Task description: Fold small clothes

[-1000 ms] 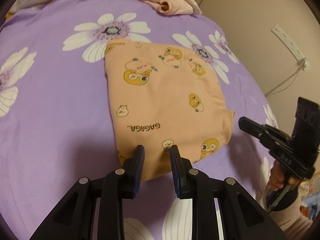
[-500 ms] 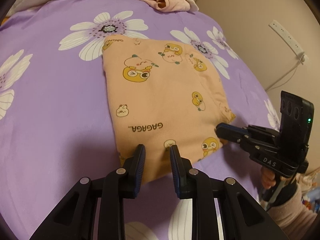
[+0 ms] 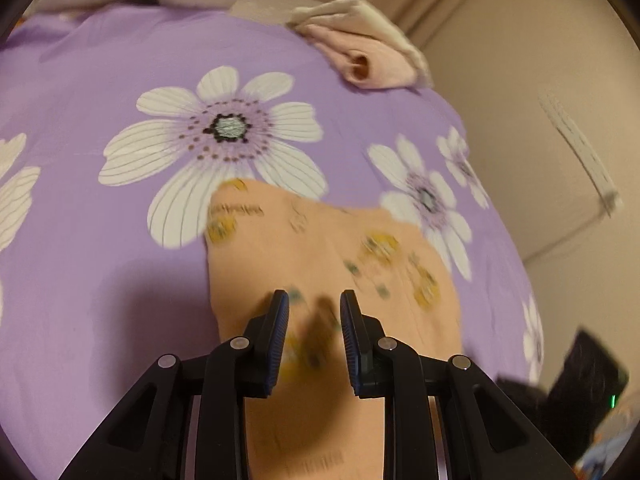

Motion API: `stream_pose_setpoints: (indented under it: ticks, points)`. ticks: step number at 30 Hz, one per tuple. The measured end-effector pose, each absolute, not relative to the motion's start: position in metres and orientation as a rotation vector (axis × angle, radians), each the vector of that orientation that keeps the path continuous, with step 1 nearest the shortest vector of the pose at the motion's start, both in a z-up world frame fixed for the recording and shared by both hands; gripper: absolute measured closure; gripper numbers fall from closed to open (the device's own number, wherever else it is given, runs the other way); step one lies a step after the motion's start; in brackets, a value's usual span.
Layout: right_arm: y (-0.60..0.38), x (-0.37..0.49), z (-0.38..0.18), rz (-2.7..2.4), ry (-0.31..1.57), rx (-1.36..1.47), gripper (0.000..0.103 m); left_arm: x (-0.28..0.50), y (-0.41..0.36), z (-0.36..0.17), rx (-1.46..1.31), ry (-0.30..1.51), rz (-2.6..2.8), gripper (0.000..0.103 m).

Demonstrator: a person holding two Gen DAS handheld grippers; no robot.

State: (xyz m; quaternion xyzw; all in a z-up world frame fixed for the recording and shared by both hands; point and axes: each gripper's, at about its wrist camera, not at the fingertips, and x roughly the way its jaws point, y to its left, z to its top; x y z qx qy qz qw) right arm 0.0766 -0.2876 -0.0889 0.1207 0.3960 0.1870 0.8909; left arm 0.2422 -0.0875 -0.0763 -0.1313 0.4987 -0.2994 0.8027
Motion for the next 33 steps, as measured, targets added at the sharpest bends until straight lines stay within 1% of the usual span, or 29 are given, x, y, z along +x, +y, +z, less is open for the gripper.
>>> stream_pose_setpoints:
  ticks: [4, 8, 9, 11, 12, 14, 15, 16, 18, 19, 27, 28, 30, 31, 33]
  points:
    - [-0.295, 0.080, -0.094, 0.390, 0.827, 0.283, 0.082, 0.275, -0.094, -0.103, -0.313, 1.146, -0.576, 0.080]
    - [-0.306, 0.075, -0.091, 0.371, 0.820, 0.295, 0.081, 0.297, -0.088, -0.110, -0.425, 1.152, -0.568, 0.080]
    - [-0.309, 0.074, -0.090, 0.364, 0.817, 0.300, 0.076, 0.300, -0.085, -0.108, -0.447, 1.145, -0.561, 0.080]
    - [-0.315, 0.071, -0.087, 0.340, 0.813, 0.302, 0.071, 0.303, -0.077, -0.100, -0.474, 1.113, -0.531, 0.080]
    - [-0.318, 0.069, -0.086, 0.333, 0.809, 0.307, 0.070, 0.303, -0.072, -0.097, -0.479, 1.104, -0.522, 0.080]
    - [-0.322, 0.066, -0.085, 0.327, 0.802, 0.318, 0.070, 0.298, -0.062, -0.091, -0.479, 1.087, -0.513, 0.074]
    - [-0.324, 0.065, -0.084, 0.324, 0.798, 0.321, 0.069, 0.294, -0.058, -0.089, -0.471, 1.083, -0.513, 0.066]
    - [-0.326, 0.064, -0.083, 0.321, 0.794, 0.325, 0.067, 0.288, -0.054, -0.087, -0.463, 1.081, -0.515, 0.062]
    - [-0.331, 0.064, -0.082, 0.316, 0.785, 0.353, 0.054, 0.273, -0.047, -0.087, -0.447, 1.093, -0.532, 0.062]
    - [-0.333, 0.064, -0.083, 0.313, 0.783, 0.376, 0.052, 0.268, -0.046, -0.087, -0.444, 1.097, -0.537, 0.062]
    - [-0.340, 0.067, -0.087, 0.284, 0.789, 0.498, 0.050, 0.194, -0.037, -0.093, -0.387, 1.146, -0.602, 0.062]
    - [-0.343, 0.069, -0.090, 0.281, 0.794, 0.524, 0.049, 0.188, -0.037, -0.094, -0.395, 1.154, -0.610, 0.061]
    - [-0.348, 0.070, -0.095, 0.274, 0.807, 0.585, 0.040, 0.178, -0.037, -0.098, -0.417, 1.172, -0.625, 0.060]
    - [-0.350, 0.070, -0.097, 0.276, 0.816, 0.612, 0.038, 0.173, -0.037, -0.099, -0.416, 1.174, -0.632, 0.055]
    - [-0.351, 0.069, -0.102, 0.298, 0.841, 0.660, 0.033, 0.170, -0.039, -0.098, -0.422, 1.169, -0.645, 0.050]
